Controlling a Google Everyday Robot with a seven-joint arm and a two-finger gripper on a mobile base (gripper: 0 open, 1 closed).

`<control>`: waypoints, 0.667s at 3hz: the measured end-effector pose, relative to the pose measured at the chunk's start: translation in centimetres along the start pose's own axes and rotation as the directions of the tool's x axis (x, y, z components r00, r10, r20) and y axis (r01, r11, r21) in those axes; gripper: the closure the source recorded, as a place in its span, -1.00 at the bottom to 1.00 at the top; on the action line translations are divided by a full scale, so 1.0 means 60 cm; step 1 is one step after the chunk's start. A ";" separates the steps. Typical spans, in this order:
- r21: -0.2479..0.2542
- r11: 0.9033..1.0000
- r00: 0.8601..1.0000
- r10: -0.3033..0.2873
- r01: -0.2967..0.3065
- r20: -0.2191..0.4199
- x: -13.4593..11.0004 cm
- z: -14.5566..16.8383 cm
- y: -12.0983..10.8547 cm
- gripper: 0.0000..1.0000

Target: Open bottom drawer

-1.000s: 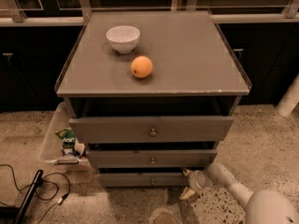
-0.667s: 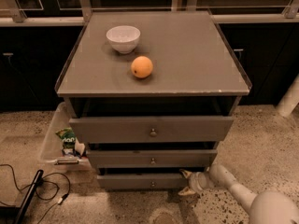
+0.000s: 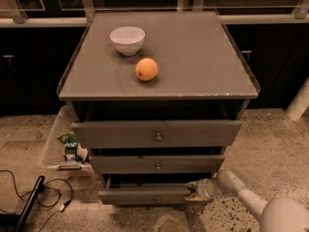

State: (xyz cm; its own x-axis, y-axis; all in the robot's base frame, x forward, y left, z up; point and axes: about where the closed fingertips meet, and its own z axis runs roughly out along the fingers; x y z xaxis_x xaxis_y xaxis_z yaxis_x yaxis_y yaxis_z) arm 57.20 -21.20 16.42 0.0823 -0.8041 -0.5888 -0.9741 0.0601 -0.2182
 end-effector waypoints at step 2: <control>0.000 1.000 1.000 0.000 0.000 0.000 0.000 0.000 0.000 -0.48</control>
Offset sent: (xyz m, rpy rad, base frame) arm 0.0000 0.0000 0.0000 0.0000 0.0000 0.0000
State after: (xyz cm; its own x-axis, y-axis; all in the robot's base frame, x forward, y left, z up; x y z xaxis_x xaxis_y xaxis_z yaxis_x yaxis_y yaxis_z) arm 57.20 -21.20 16.42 0.0823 -0.8041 -0.5888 -0.9741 0.0600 -0.2181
